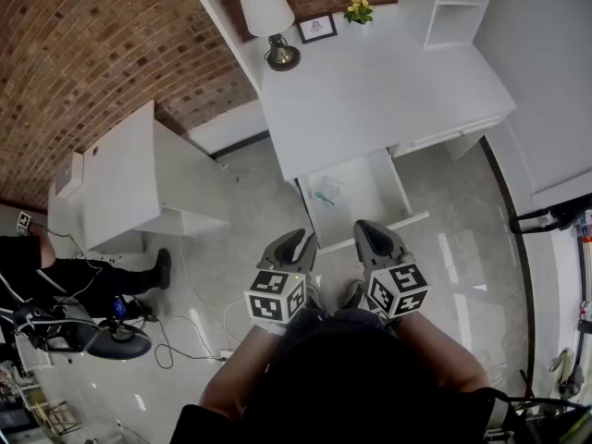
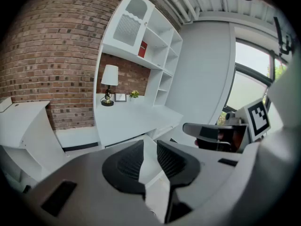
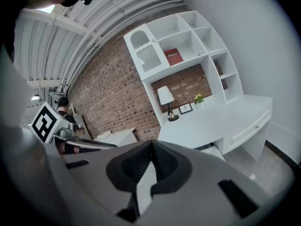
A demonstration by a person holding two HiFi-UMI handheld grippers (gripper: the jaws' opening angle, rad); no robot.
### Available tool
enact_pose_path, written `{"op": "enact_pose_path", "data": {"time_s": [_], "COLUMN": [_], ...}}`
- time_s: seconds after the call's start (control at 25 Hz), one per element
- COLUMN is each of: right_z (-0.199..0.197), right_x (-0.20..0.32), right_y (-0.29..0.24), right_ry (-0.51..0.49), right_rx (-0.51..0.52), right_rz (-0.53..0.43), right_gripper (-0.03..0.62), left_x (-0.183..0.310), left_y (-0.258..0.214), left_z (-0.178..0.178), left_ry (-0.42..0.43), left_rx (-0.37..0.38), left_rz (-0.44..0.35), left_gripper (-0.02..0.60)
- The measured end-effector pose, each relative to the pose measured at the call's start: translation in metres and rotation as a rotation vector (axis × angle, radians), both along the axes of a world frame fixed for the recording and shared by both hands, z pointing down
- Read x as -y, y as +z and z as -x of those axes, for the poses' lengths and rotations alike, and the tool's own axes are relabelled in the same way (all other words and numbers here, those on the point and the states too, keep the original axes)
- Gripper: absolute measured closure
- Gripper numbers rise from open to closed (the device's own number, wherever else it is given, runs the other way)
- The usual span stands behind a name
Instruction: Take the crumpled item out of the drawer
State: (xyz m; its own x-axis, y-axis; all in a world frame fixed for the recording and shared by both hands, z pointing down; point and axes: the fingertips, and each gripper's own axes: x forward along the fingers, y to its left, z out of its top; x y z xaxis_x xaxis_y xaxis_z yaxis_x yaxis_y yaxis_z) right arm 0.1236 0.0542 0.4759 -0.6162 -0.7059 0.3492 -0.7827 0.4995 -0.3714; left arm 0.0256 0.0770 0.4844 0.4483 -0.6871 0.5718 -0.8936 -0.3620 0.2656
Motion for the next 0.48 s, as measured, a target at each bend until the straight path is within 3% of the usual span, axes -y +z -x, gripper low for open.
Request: {"op": "enact_pose_path", "data": {"time_s": [0.48], "right_z": [0.038], "right_x": [-0.02], "right_y": [0.026], "right_ry": [0.043], "right_rx": [-0.093], "right_rz": [0.059], "right_gripper": [0.594], "left_x": [-0.002], "left_y": [0.019], "left_z": [0.055], "left_ry": [-0.006], "left_rx": [-0.069], "left_rz": [-0.031], "left_gripper": [0.518]}}
